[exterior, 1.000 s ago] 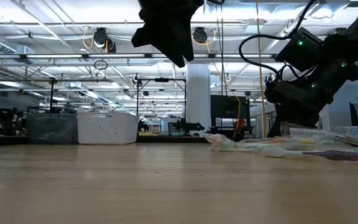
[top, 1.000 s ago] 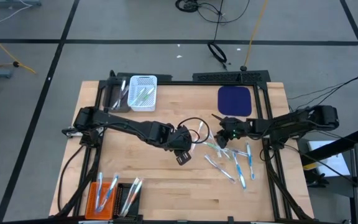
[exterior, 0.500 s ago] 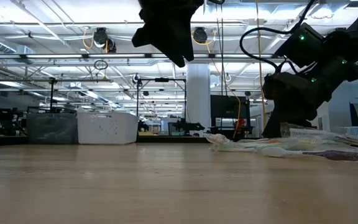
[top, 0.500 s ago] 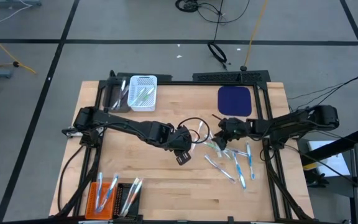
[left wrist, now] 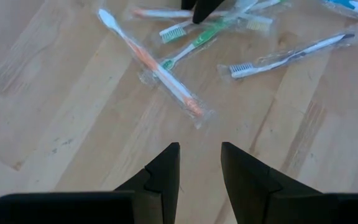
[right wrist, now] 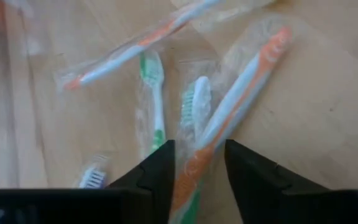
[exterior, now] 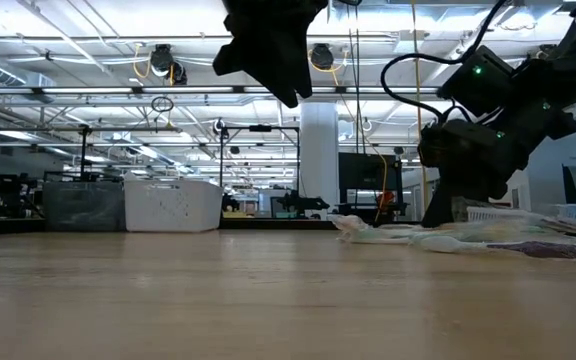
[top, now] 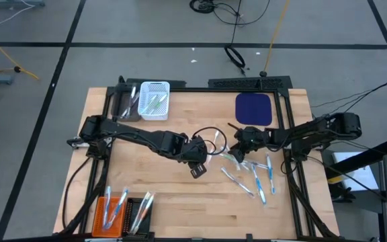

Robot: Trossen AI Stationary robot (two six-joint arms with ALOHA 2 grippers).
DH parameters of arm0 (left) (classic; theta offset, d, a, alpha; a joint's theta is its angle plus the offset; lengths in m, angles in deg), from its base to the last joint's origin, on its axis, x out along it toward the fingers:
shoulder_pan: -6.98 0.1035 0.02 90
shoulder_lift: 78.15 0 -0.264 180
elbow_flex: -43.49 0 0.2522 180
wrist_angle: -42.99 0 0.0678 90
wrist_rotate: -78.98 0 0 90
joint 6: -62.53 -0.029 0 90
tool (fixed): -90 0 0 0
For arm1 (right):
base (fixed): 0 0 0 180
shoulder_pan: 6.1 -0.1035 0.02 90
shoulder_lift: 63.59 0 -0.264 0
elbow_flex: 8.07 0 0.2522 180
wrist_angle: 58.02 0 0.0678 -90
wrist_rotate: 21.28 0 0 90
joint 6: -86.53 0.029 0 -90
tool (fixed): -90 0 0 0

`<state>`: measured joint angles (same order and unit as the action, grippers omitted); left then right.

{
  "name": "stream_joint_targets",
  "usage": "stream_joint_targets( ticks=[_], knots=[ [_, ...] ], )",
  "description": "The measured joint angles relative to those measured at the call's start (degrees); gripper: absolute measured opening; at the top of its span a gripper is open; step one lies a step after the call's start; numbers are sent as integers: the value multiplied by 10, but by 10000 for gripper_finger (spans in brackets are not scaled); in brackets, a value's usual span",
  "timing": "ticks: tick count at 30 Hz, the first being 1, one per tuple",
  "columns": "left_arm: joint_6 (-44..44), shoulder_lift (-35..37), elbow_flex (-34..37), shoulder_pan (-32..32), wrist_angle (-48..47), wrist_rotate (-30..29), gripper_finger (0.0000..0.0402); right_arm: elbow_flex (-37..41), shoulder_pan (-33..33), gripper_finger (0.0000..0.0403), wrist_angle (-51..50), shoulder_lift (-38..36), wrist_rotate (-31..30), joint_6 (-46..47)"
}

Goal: Pick & Place Toothbrushes
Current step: Put the orange toothbrush into the black bin

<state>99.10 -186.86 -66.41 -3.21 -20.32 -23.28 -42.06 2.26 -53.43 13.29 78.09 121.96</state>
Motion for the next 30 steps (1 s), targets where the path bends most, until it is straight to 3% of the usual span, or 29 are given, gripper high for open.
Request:
stream_joint_targets(
  ticks=[7, 15, 19, 25, 30],
  knots=[
    [-2, 0, 0, 0, 1, -4, 115, 0, 22, 9, 3, -7, 14, -43],
    [-3, 0, 0, 0, 2, -14, 115, 0, 33, 1, 3, -55, 5, -58],
    [-3, 0, 0, 0, 4, -17, 115, 0, 21, 0, 8, -96, -28, -64],
    [-11, 0, 0, -5, 19, -50, 115, 0, -17, 0, 51, -160, -75, -87],
    [-53, 0, 0, -16, 96, -60, 115, 0, -65, 0, 123, -198, -97, -139]
  ],
)
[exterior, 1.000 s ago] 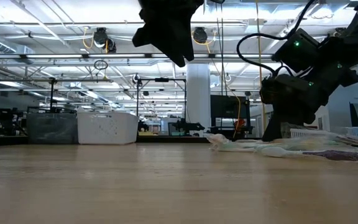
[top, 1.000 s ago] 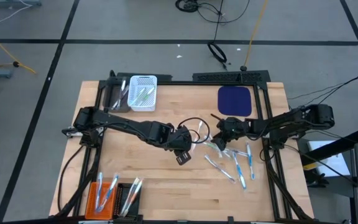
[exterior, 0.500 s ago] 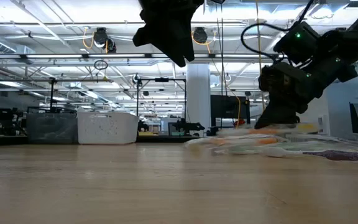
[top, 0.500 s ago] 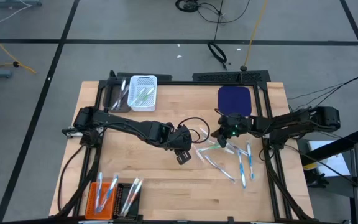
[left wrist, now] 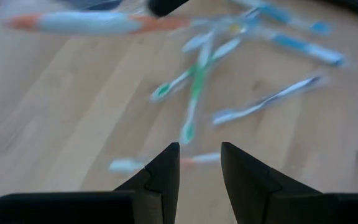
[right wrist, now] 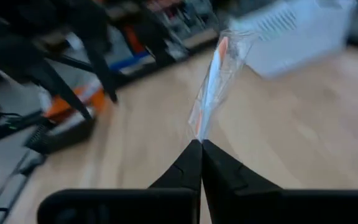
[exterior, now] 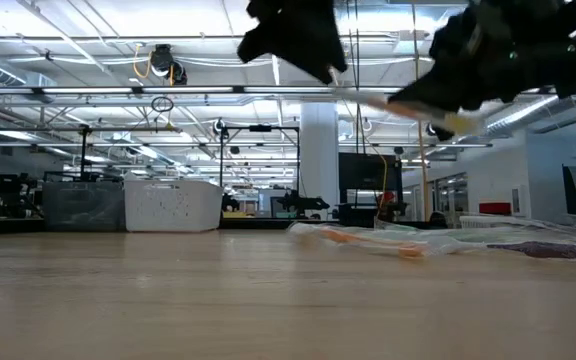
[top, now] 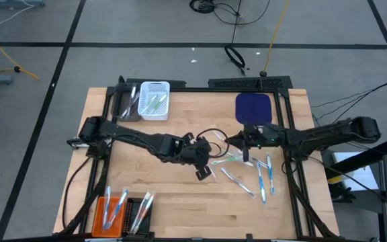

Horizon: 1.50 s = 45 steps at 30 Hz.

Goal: Pick & Place Toothbrushes
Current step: Put the orange toothbrush into the black bin

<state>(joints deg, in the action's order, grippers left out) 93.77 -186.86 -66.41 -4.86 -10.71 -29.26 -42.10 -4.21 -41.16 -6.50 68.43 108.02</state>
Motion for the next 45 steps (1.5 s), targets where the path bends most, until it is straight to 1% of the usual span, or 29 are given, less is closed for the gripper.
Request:
stream_joint_targets(
  ticks=[5, 11, 12, 18, 22, 25, 27, 30, 35, 45],
  knots=[
    [-38, 0, 0, -10, 68, -16, 115, 0, -50, 0, 67, -22, -10, -57],
    [-65, 0, 0, -16, 122, -29, 115, 0, -113, 0, 125, -34, -85, -133],
    [-75, 0, 0, -18, 136, -30, 115, 0, -122, 0, 132, -35, -89, -142],
    [-125, 0, 20, -24, 231, -28, 115, 0, -168, 0, 185, -35, -89, -196],
    [-140, 0, 56, -24, 317, -27, 115, 0, -195, 0, 216, -35, -90, -226],
    [-170, 0, 86, -24, 404, -1, 115, 0, -209, 0, 225, -35, -92, -240],
    [-189, 0, 98, -24, 458, 23, 115, 0, -216, 0, 232, -35, -106, -247],
    [-204, 0, 113, -24, 513, 47, 115, 0, -224, 0, 232, -35, -120, -258],
    [-220, 0, 122, -22, 555, 47, 115, 0, -234, 0, 244, -35, -119, -270],
    [-222, 0, 122, -5, 590, 47, 115, 0, -249, 0, 256, -35, -119, -286]
  ],
)
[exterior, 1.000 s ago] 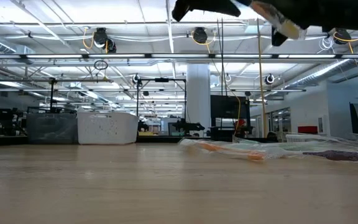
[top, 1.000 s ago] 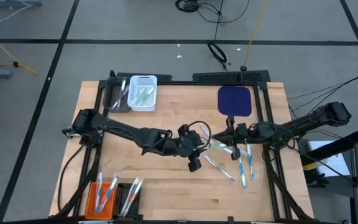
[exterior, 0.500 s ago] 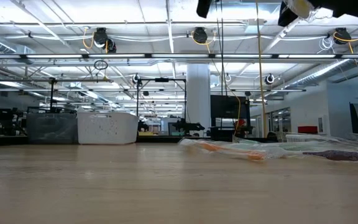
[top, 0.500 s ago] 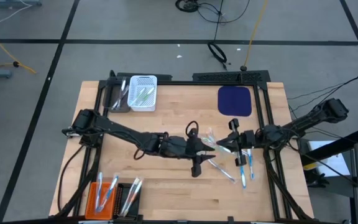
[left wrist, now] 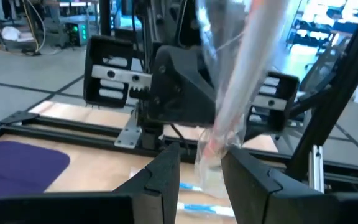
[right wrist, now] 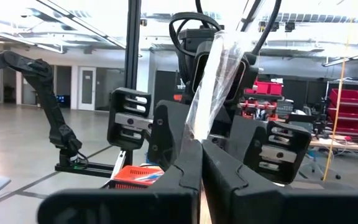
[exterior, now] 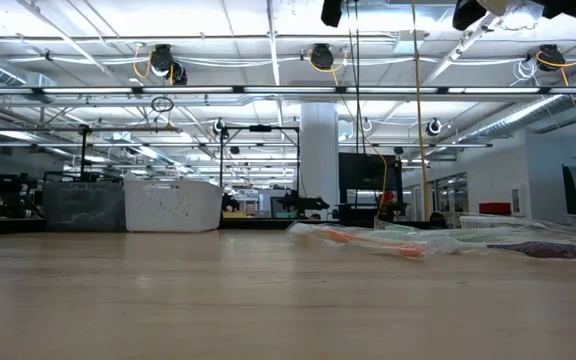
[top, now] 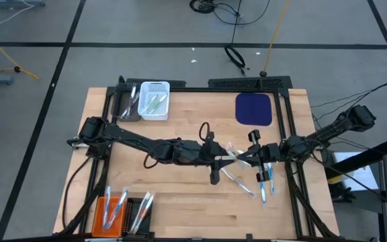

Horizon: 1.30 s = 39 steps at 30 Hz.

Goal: Pick & Place Toothbrushes
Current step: Put the orange toothbrush into the black bin

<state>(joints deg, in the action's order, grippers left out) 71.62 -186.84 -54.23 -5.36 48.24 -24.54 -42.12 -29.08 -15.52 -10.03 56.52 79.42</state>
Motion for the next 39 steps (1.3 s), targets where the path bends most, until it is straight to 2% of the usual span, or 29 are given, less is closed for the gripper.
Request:
stream_joint_targets(
  ticks=[10, 13, 17, 28, 33, 39],
  knots=[
    [-10, 0, 0, 1, 35, 2, 112, 0, 0, 0, 2, 0, 0, -1],
    [-7, 0, 0, 1, 35, 3, 84, 0, 0, 0, 1, 0, -1, -1],
    [-5, 0, 0, 1, 34, 7, 15, 0, 0, 0, 2, 0, 0, -1],
    [4, 0, 0, -2, 20, 11, 3, 0, 0, 4, -6, 0, 3, -13],
    [5, 1, 0, -2, 0, 11, 2, 0, 0, 45, -19, 0, 2, -17],
    [29, 23, 0, -11, -99, 4, 1, 0, 0, 119, -24, 0, 0, -18]
  ],
)
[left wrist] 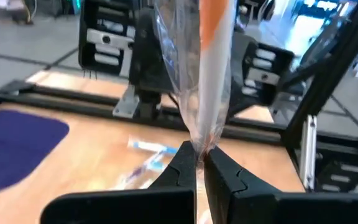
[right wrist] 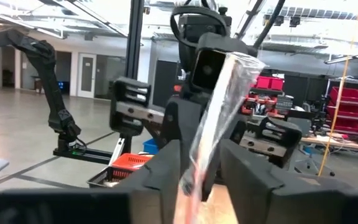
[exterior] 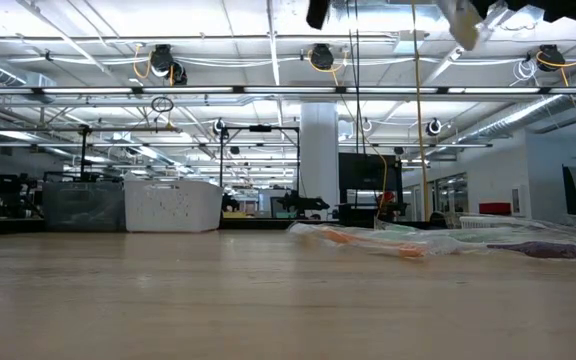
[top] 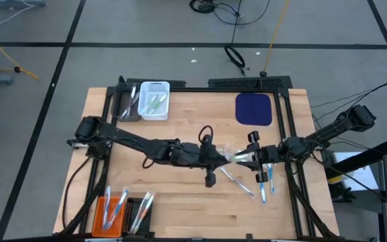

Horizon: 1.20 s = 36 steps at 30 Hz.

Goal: Pick & Place Toothbrushes
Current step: Put the orange toothbrush into the black bin

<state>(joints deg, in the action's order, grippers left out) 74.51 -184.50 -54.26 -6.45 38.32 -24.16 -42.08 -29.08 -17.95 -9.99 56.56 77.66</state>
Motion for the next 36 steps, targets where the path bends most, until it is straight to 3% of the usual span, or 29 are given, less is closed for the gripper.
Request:
stream_joint_targets(
  ticks=[6, 12, 22, 29, 36],
  knots=[
    [41, 54, 0, -31, -139, -37, 1, 0, 0, 158, -1, 0, 0, 0],
    [128, 125, 0, -90, -309, -100, 1, 0, 0, 164, -1, -1, -1, 0],
    [376, 186, -1, -202, -537, -185, 0, 0, 0, 154, -4, -1, -16, 0],
    [557, 183, -1, -262, -647, -161, 0, 0, 0, 151, 0, -1, -17, 0],
    [667, 182, 0, -308, -661, -124, 0, 0, 0, 150, 11, -1, -16, -3]
  ],
)
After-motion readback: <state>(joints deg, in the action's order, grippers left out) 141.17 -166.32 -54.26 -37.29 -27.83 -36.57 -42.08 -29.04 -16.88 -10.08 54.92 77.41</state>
